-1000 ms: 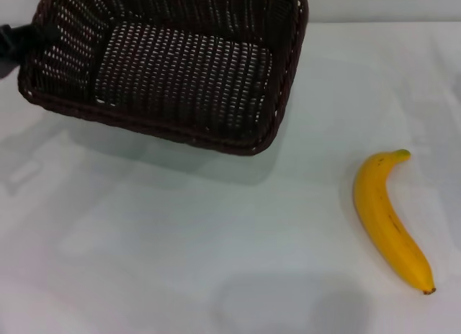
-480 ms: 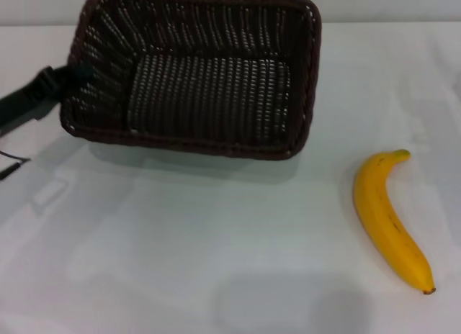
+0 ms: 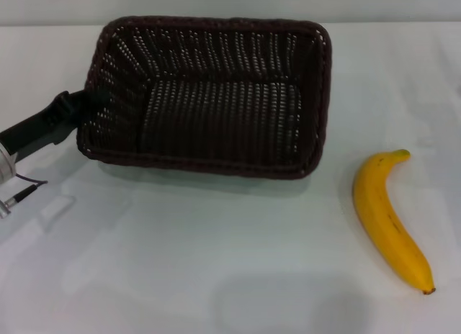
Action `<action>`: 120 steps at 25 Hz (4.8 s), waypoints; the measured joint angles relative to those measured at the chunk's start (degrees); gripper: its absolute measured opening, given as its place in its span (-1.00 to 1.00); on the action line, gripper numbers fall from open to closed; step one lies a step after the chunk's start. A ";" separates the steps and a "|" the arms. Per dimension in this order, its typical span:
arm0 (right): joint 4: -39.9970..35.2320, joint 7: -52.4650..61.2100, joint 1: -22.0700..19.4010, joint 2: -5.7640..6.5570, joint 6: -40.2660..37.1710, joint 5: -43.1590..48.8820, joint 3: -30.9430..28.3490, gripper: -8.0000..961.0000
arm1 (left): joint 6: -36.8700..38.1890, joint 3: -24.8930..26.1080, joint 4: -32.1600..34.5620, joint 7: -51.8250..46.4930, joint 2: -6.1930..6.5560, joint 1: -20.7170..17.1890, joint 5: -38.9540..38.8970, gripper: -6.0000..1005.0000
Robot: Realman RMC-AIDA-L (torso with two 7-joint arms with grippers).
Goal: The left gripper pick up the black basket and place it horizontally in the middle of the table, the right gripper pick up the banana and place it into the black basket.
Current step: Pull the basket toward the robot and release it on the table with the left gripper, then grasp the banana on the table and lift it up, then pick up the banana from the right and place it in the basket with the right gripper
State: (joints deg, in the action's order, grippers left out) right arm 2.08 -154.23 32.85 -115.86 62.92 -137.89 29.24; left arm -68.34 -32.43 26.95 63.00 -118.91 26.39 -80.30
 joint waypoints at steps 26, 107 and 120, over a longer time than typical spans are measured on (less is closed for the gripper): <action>0.09 1.66 -0.80 -0.12 0.54 -0.24 -0.11 0.75 | -12.76 0.46 0.08 9.51 0.57 -8.72 -11.47 0.40; -93.07 150.58 -8.17 0.39 24.59 112.03 74.67 0.36 | 1.35 0.61 -19.95 73.87 -0.02 -5.56 -68.41 0.40; -89.94 139.78 -7.66 0.69 22.92 115.48 56.06 0.02 | 1.33 0.41 -20.08 73.64 -0.04 -5.63 -68.29 0.40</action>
State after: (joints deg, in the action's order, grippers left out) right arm -87.86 -14.44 25.19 -115.17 85.84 -22.41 85.30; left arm -67.00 -32.02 6.87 136.65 -118.96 20.76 -148.59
